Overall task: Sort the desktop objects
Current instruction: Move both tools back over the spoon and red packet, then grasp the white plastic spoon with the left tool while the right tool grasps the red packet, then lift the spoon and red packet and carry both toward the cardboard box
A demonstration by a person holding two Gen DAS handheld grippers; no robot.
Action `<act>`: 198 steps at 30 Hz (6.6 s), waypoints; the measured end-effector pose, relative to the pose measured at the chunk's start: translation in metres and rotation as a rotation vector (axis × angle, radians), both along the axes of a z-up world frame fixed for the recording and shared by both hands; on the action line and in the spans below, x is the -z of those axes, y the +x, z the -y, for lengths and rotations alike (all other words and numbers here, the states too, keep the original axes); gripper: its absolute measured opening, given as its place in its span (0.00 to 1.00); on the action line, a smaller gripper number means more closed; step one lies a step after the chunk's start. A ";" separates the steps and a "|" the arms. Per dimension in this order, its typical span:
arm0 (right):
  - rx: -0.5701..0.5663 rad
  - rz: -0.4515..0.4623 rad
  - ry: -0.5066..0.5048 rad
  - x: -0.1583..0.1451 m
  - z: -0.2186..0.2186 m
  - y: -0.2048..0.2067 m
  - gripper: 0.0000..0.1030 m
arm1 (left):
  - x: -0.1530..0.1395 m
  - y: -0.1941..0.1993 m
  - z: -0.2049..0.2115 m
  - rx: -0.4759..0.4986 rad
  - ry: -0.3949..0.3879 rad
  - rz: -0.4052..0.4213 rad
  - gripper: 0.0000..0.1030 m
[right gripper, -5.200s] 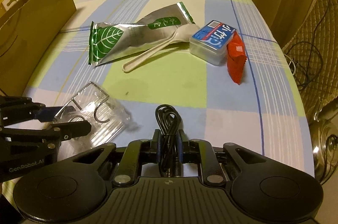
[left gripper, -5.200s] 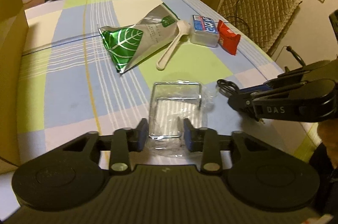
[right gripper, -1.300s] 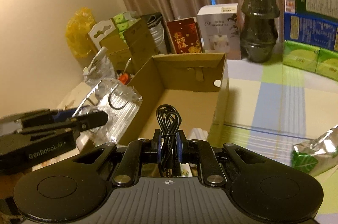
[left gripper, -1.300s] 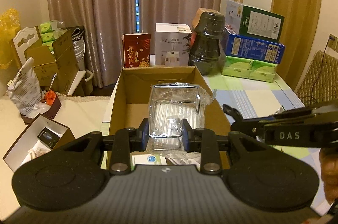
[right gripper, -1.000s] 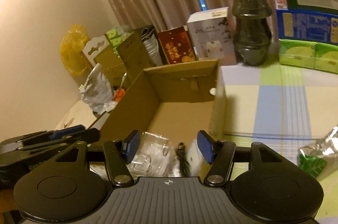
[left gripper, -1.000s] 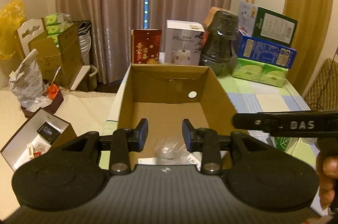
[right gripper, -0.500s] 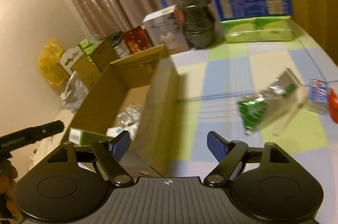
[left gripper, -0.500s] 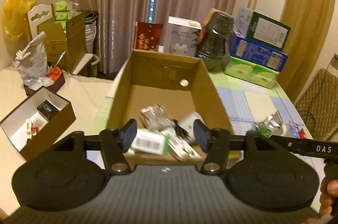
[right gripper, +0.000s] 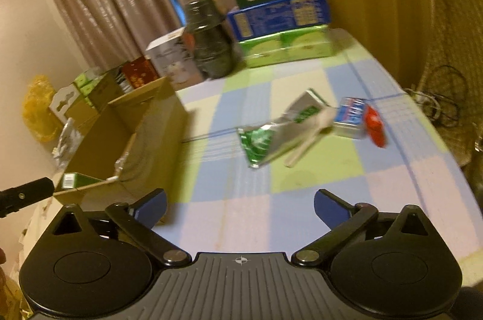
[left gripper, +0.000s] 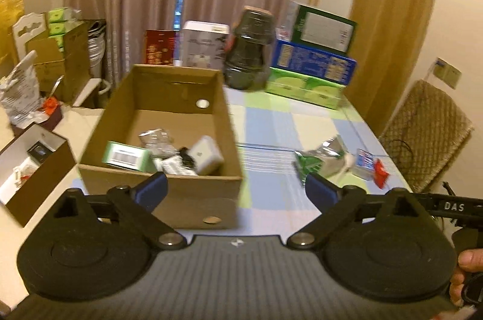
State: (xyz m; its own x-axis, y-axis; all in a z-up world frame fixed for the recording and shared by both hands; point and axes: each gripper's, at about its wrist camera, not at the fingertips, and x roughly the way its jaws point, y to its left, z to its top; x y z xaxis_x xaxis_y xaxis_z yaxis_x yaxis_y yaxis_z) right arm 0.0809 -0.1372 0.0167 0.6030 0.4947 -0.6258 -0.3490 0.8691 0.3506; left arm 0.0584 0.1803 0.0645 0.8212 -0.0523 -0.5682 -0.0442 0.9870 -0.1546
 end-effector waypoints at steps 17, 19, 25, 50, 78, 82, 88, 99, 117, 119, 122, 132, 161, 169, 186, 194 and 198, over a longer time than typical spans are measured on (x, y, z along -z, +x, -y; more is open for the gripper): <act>0.134 -0.006 0.030 0.000 0.079 -0.012 0.98 | 0.022 0.006 0.089 0.177 0.022 -0.079 0.99; 0.143 -0.009 0.038 0.000 0.084 -0.012 0.98 | 0.025 0.008 0.095 0.189 0.023 -0.088 0.99; 0.154 -0.015 0.048 0.002 0.091 -0.011 0.98 | 0.031 0.011 0.107 0.221 0.022 -0.107 0.99; 0.174 0.045 -0.064 0.008 0.117 0.030 0.98 | 0.048 0.062 0.140 0.319 0.049 -0.137 0.99; -0.064 0.037 -0.327 0.108 0.078 0.198 0.54 | 0.175 0.245 0.218 0.664 0.189 -0.209 0.43; -0.064 0.026 -0.333 0.117 0.075 0.208 0.48 | 0.182 0.257 0.220 0.662 0.186 -0.204 0.39; -0.045 0.018 -0.348 0.126 0.072 0.216 0.37 | 0.186 0.265 0.225 0.654 0.173 -0.219 0.14; -0.013 -0.049 -0.310 0.117 0.067 0.201 0.15 | 0.182 0.238 0.218 0.603 0.144 -0.257 0.06; -0.024 -0.158 -0.255 0.117 0.040 0.129 0.18 | 0.171 0.141 0.165 0.499 0.086 -0.265 0.09; -0.017 -0.152 -0.252 0.119 0.042 0.129 0.19 | 0.171 0.141 0.163 0.495 0.074 -0.253 0.11; -0.006 -0.135 -0.242 0.121 0.042 0.131 0.22 | 0.172 0.146 0.162 0.491 0.061 -0.245 0.14; 0.048 -0.075 -0.212 0.127 0.045 0.133 0.26 | 0.182 0.168 0.176 0.494 0.085 -0.232 0.15; 0.058 0.019 -0.225 0.086 0.043 0.078 0.16 | 0.146 0.124 0.176 0.427 0.145 -0.211 0.04; 0.035 0.056 -0.217 0.051 0.045 0.036 0.16 | 0.110 0.086 0.168 0.385 0.103 -0.173 0.04; -0.071 0.146 -0.166 0.002 0.013 -0.017 0.16 | 0.048 0.020 0.123 0.269 0.074 -0.107 0.04; -0.105 0.169 -0.168 -0.008 -0.001 -0.024 0.16 | 0.028 0.006 0.104 0.231 0.068 -0.070 0.04; -0.132 0.178 -0.177 -0.010 -0.012 -0.027 0.16 | 0.022 0.001 0.094 0.215 0.066 -0.058 0.04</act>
State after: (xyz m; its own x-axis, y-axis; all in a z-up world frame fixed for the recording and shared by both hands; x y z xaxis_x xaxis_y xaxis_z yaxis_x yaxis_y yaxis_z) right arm 0.0539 -0.1253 0.0267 0.6490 0.4688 -0.5992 -0.5055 0.8543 0.1208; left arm 0.0596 0.0867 0.0427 0.7613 -0.1831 -0.6220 0.1609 0.9826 -0.0923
